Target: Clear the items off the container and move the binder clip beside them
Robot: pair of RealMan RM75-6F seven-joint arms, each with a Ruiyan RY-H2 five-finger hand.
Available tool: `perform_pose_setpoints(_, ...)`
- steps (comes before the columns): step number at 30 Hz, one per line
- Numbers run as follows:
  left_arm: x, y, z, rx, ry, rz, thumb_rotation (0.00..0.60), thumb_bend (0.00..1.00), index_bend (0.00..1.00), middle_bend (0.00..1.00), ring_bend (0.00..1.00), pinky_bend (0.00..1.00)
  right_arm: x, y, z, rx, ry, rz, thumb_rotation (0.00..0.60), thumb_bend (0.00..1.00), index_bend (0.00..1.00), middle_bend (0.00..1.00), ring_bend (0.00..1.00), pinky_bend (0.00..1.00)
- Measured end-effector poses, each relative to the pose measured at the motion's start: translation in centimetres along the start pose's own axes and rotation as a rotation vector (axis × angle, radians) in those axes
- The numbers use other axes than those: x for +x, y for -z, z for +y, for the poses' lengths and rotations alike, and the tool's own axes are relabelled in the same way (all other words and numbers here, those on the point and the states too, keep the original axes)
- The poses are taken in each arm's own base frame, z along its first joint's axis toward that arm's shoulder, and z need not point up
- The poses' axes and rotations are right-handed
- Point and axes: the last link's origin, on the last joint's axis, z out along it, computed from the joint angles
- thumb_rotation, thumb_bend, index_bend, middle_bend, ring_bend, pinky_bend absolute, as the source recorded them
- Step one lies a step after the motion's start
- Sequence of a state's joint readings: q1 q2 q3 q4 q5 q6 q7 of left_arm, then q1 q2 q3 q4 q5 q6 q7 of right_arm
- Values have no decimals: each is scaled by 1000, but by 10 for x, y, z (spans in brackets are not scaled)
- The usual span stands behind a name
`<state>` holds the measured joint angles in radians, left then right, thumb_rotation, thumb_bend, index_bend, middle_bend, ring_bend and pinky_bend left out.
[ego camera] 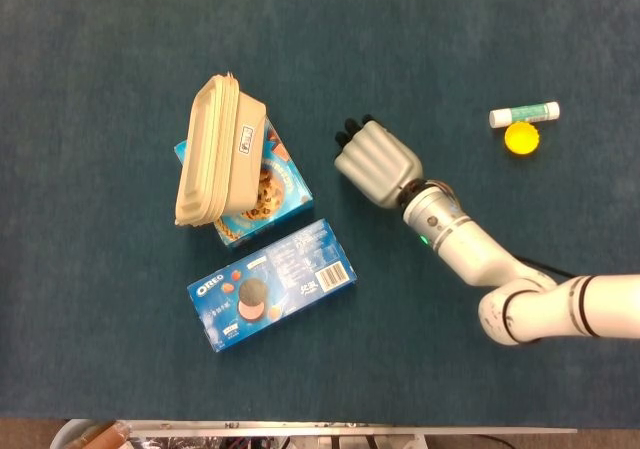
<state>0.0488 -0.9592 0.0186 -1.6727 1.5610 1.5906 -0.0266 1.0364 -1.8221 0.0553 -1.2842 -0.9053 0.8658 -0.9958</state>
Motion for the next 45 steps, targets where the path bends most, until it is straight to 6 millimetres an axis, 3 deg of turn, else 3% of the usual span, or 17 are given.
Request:
perform_pose_setpoints(12,-1,-1,2,-10,0,-5,600,392,185,123,62,44,-11,9,27,-54,21,-35,600,261,558,336,242,403)
perform_pose_setpoints(23,-2,-3,5,-22,1,-11,600,392,186,123,63,44,-27,36,71,-127,51,-91,600,261,558,337,242,403)
perform_pose_setpoints(28,-3,-4,5,-23,3,-14,600,393,186,123,62,44,-21,49,86,-147,27,-84,600,260,558,345,242,403)
perform_pose_setpoints(31,-4,-5,6,-25,6,-16,600,393,186,123,62,44,-10,50,80,-117,-27,-48,600,259,545,345,242,403)
perform_pose_setpoints(37,-2,-2,4,-16,5,-10,600,392,186,123,62,44,10,39,55,-17,-66,3,600,248,398,345,242,392)
perform_pose_setpoints(45,-2,2,1,5,3,-11,600,392,186,123,62,44,15,20,24,47,-61,-6,600,232,395,338,242,391)
